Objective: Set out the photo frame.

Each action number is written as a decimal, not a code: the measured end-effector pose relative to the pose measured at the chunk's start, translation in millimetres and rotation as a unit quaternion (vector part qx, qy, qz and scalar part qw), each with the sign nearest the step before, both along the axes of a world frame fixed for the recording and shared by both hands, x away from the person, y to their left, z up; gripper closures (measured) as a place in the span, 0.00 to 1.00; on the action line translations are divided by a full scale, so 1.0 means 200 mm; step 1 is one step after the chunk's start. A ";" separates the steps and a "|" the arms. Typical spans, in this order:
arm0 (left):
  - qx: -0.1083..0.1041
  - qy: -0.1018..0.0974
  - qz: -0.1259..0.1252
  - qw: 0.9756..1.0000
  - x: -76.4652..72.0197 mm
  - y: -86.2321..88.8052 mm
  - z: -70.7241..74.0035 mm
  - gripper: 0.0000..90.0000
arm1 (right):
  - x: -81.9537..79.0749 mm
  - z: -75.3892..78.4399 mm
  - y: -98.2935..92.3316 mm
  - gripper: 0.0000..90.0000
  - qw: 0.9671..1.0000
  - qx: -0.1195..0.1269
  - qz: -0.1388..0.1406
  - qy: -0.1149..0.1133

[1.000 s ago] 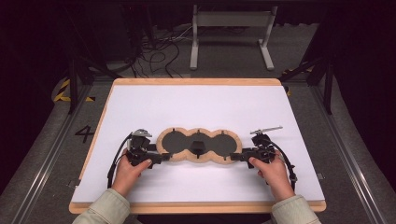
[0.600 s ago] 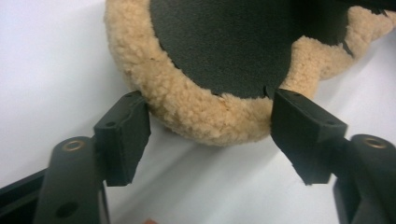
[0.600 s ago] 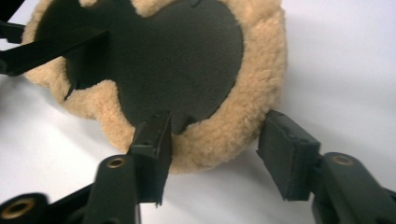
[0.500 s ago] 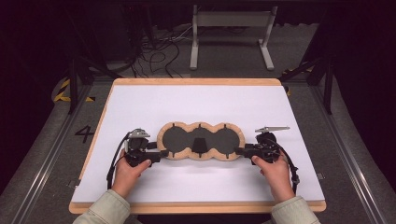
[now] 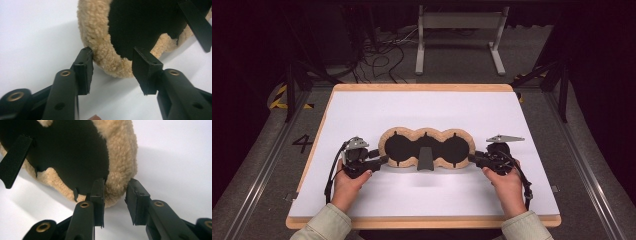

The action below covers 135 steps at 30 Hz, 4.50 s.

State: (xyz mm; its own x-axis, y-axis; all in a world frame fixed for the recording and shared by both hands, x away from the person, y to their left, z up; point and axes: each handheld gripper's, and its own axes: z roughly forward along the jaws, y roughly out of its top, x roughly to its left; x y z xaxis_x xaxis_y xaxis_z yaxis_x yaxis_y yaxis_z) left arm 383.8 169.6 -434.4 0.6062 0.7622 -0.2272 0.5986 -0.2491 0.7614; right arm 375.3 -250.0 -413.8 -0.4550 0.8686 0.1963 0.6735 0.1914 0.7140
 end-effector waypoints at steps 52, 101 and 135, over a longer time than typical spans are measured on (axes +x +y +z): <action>0.093 0.000 -0.020 0.995 -0.15 -0.03 -0.01 0.83 | -0.23 -0.01 0.03 0.79 0.993 -0.092 0.044 -0.053; 0.119 0.011 -0.150 0.982 -0.26 -0.13 0.08 1.00 | -0.23 0.09 -0.13 0.99 0.989 -0.100 0.094 -0.060; 0.111 -0.032 -0.105 0.988 -0.17 -0.16 -0.01 1.00 | -0.16 0.05 -0.04 1.00 0.982 -0.119 0.101 -0.103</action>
State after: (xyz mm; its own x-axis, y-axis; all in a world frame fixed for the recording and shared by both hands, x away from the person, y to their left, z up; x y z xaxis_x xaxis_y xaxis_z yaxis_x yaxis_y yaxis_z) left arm 350.5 136.7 -436.9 0.7641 0.6447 -0.0246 0.4682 -0.5278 0.7087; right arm 342.9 -257.9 -403.3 -0.6310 0.7672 -0.1154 0.4512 0.4838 0.7499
